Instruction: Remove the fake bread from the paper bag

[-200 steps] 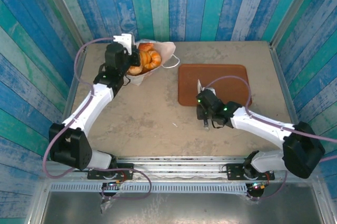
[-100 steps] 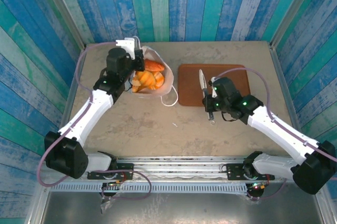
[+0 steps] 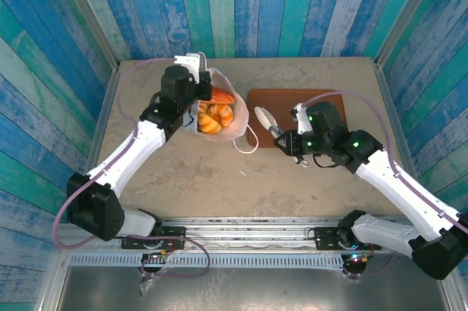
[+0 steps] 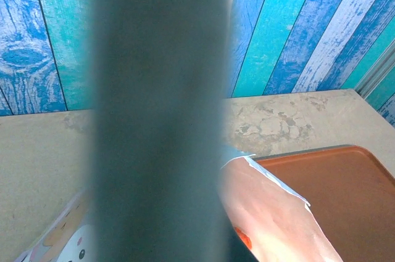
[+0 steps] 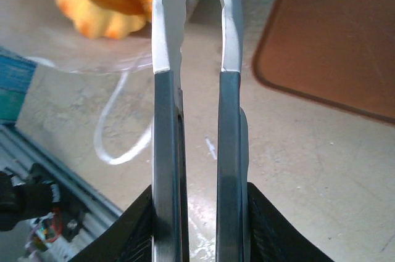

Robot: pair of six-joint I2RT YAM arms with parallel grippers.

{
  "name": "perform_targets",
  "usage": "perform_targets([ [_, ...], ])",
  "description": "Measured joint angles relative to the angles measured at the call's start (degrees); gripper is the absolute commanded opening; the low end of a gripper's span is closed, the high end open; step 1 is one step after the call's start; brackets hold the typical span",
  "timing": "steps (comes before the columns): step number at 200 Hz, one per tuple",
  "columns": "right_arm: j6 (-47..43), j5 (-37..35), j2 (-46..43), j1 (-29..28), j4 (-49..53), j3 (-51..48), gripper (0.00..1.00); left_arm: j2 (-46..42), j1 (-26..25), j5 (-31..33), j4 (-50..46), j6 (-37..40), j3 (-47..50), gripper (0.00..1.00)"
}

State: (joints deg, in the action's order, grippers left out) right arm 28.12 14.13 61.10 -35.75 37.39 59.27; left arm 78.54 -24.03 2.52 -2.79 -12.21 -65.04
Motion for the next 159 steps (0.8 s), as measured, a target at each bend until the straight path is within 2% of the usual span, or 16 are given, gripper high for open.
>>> perform_targets([
  [56,-1.84,4.55,1.36,-0.7,3.63,8.28,0.4,0.92,-0.09,0.26,0.15,0.57,-0.68,0.0],
  [101,-7.63,5.79,10.93,-4.37,8.17,16.04,0.42,0.9,-0.09,0.33,0.15,2.14,-0.68,0.0],
  [159,-16.74,6.43,20.48,-6.12,14.86,25.35,0.46,0.9,-0.09,-0.72,-1.03,6.47,-1.11,0.0],
])
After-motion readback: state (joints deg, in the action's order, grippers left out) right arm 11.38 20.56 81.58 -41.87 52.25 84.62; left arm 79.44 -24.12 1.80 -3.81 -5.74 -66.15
